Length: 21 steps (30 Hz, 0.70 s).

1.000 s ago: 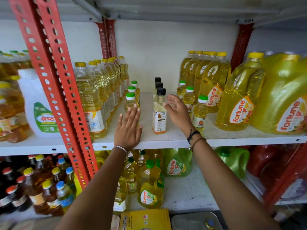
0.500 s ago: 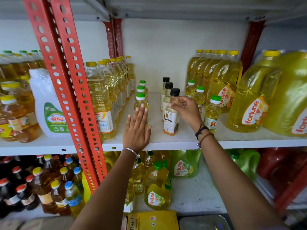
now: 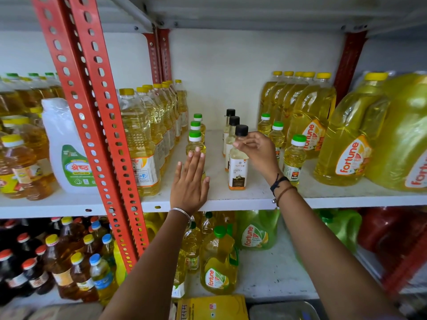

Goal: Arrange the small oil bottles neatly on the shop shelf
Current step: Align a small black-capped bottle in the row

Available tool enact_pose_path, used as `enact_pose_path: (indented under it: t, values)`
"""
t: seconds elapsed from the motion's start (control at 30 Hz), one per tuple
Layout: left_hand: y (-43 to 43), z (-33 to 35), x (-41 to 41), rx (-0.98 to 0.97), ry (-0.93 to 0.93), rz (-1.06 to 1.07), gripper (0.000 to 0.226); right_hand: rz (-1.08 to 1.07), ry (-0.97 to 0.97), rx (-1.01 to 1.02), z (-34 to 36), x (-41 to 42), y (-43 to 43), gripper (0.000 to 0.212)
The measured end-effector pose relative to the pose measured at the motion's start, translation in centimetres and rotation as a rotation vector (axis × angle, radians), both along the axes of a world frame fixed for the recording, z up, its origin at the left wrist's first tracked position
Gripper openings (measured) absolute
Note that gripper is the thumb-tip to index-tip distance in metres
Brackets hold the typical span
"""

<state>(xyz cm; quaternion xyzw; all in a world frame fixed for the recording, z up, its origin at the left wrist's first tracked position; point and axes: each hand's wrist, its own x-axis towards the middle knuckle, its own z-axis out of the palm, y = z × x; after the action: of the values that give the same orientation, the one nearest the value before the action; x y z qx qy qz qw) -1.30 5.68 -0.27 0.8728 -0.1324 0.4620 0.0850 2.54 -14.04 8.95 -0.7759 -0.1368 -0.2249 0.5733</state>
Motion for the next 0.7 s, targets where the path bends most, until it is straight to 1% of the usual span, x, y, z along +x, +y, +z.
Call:
enact_pose_path:
  t: [0.1,0.23,0.3,0.43,0.7]
  values:
    - [0.0,0.0,0.0,0.001,0.001,-0.002,0.06,0.012,0.001,-0.009,0.1,0.0,0.0,0.04]
    - [0.1,0.0,0.0,0.004,0.003,-0.001,0.06,0.016,0.046,-0.042,-0.3,0.2,-0.1,0.05]
    - [0.0,0.0,0.0,0.005,0.007,0.0,0.061,0.013,0.042,-0.047,-0.3,0.2,-0.2,0.045]
    - [0.1,0.0,0.0,-0.002,0.01,-0.004,0.061,0.015,0.008,-0.066,0.0,-0.5,-0.2,0.028]
    - [0.0,-0.1,0.0,-0.008,0.021,-0.006,0.061,0.017,-0.061,-0.055,-0.3,-2.4,-0.5,0.025]
